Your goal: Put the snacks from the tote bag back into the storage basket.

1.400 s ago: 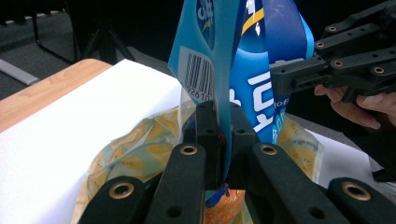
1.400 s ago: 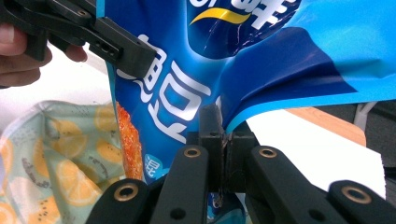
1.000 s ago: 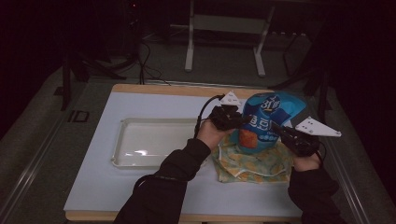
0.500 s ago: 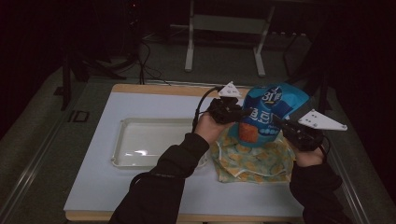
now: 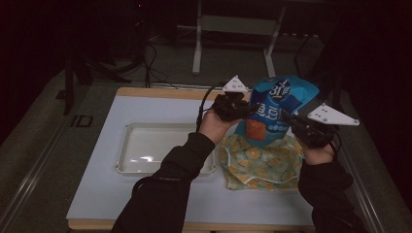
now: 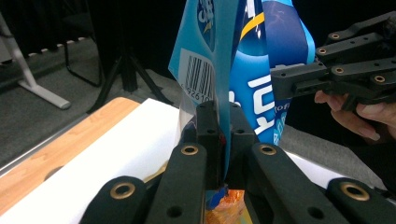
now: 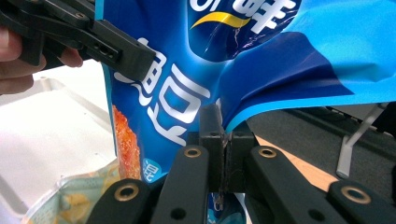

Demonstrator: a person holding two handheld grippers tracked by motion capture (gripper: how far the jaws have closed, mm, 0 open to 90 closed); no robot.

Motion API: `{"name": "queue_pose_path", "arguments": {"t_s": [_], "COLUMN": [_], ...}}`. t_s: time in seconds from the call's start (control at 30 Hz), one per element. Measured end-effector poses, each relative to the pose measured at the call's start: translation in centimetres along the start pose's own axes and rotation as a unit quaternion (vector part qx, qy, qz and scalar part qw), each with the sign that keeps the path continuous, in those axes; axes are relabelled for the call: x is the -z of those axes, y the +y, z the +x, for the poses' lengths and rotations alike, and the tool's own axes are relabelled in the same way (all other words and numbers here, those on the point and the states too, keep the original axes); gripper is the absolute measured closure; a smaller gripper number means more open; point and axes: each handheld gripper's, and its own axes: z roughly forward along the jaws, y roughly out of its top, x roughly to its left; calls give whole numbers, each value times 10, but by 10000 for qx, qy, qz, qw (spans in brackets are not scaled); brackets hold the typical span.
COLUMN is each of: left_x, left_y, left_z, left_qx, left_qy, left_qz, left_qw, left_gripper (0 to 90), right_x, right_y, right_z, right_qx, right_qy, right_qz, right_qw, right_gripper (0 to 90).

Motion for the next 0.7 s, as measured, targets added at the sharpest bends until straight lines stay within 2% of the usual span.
{"name": "queue_pose_path", "arguments": {"t_s": [0.07,0.43,0.7], "left_x": [4,18,38], "left_y": [0,-4,-10], "left_z": [4,17,26], "left_qx": [61,131,196], "left_qy": [35,212,326], "left_qz": [-38,-82,-111], "left_qw": [10000,9997,9992], "left_gripper": [884,885,885], "right_x": [-3,-23,-37], "right_y": [3,12,21], "right_z": [1,9,22], "right_qx": [28,27,154], "right_qy": [-13,75,178], "right_qz": [-9,-25,-30], "right_qw": [10000,10000,9997], "right_gripper": [886,886,886]}}
